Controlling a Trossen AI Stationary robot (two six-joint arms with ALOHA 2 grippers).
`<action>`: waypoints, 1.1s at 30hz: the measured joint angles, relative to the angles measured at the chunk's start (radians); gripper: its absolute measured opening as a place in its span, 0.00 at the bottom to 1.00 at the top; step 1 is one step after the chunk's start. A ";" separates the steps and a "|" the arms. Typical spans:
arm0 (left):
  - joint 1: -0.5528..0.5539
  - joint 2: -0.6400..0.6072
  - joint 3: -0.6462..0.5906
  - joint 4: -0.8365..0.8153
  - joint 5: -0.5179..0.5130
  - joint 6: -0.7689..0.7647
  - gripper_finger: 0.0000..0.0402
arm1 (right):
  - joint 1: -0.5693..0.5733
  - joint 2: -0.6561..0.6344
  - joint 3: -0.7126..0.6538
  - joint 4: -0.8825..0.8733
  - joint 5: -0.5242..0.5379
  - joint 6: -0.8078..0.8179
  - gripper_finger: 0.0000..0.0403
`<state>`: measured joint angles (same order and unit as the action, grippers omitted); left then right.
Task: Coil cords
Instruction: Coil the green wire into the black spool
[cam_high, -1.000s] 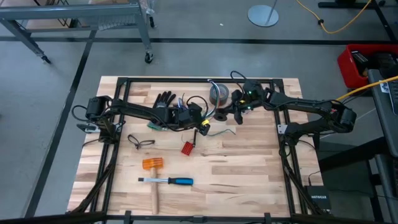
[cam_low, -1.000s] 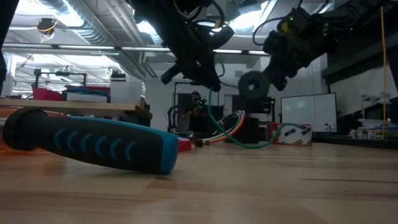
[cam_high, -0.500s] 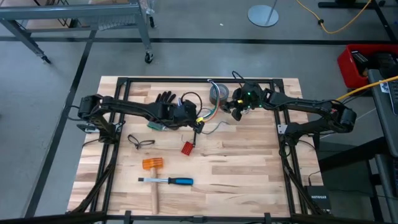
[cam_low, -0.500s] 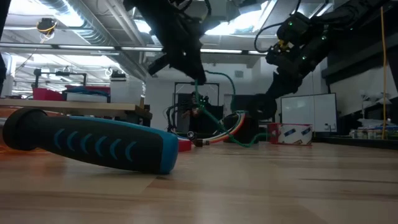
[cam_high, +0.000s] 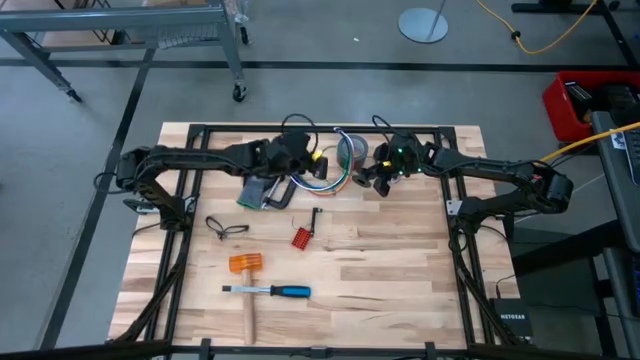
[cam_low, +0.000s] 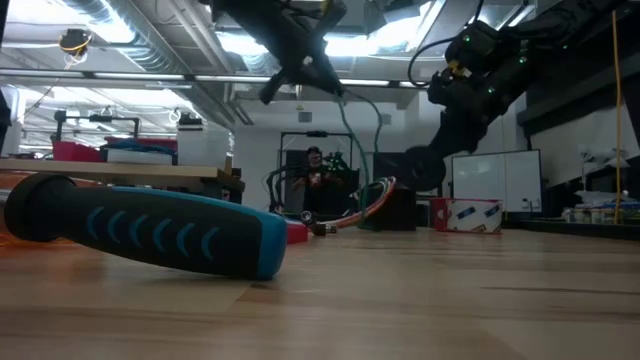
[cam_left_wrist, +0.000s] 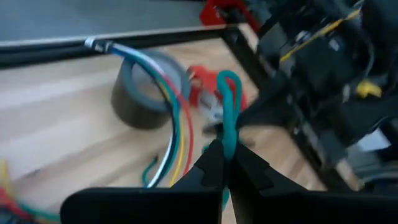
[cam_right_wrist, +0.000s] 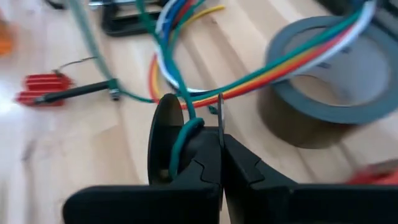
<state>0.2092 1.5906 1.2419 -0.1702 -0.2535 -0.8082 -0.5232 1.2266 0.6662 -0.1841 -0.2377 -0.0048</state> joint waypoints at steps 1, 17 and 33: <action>0.010 0.000 0.000 0.018 0.009 0.001 0.00 | 0.000 0.000 0.000 0.000 -0.023 0.000 0.00; -0.001 0.003 0.000 0.288 0.097 0.010 0.00 | 0.000 0.002 0.000 0.068 0.002 0.111 0.00; -0.081 0.009 0.000 0.341 0.093 0.031 0.00 | 0.078 0.126 0.000 0.544 0.010 0.246 0.00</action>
<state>0.1285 1.5995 1.2419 0.1709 -0.1602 -0.7776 -0.4448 1.3526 0.6662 0.3599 -0.2276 0.2413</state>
